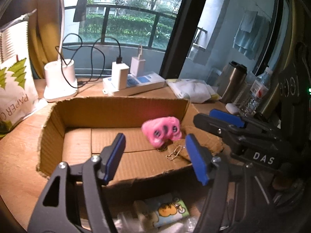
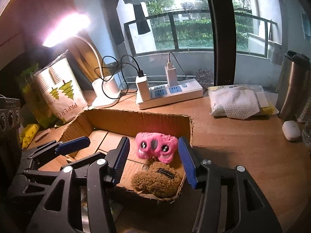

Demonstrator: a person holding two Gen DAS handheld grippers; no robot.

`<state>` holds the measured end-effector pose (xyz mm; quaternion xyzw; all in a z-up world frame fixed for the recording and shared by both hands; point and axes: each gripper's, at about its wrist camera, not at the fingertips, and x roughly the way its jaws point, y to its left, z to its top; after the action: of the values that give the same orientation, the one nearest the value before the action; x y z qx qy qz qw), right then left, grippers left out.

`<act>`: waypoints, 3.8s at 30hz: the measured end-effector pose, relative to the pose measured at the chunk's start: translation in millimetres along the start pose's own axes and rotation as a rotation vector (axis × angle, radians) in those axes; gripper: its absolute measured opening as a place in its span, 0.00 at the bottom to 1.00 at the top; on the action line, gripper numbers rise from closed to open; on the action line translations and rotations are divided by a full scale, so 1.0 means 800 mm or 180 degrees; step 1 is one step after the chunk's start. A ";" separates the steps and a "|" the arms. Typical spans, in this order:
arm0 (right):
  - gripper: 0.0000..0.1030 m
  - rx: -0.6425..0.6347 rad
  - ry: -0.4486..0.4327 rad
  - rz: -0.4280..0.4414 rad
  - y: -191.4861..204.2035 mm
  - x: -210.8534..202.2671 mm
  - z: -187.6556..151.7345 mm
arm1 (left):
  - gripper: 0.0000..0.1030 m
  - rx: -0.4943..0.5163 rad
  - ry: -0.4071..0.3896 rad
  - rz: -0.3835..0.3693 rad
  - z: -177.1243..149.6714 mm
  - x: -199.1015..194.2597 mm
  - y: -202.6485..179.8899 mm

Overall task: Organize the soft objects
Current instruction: 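Open both grippers to drop the two plushes into the cardboard box, then withdraw both grippers from the box back toward the remaining table items, then grasp the gray dotted glove with the right gripper while the left gripper grasps the bubble wrap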

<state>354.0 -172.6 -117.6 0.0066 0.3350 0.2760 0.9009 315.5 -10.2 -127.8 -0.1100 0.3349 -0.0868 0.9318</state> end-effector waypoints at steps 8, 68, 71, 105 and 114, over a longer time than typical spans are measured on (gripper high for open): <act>0.53 -0.0045 -0.0092 -0.0018 0.019 -0.032 -0.004 | 0.64 0.0025 -0.0123 0.0000 -0.005 -0.036 -0.007; 0.53 -0.0092 0.0245 -0.0392 0.067 -0.096 -0.164 | 0.75 -0.0046 -0.0193 0.0436 -0.138 -0.137 0.006; 0.58 -0.0115 0.0278 -0.0436 0.063 -0.092 -0.172 | 0.75 0.0012 -0.0165 0.0430 -0.138 -0.133 -0.004; 0.34 0.0237 0.0190 -0.0198 -0.035 -0.123 -0.172 | 0.72 0.0885 0.0476 0.0386 -0.156 -0.033 -0.126; 0.34 0.0299 0.0132 -0.0162 -0.040 -0.129 -0.172 | 0.38 0.1036 0.0537 0.0339 -0.157 -0.032 -0.140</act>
<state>222.0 -275.6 -168.7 0.0346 0.3662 0.2371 0.8992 205.6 -130.2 -177.6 0.0676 0.3987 -0.0994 0.9092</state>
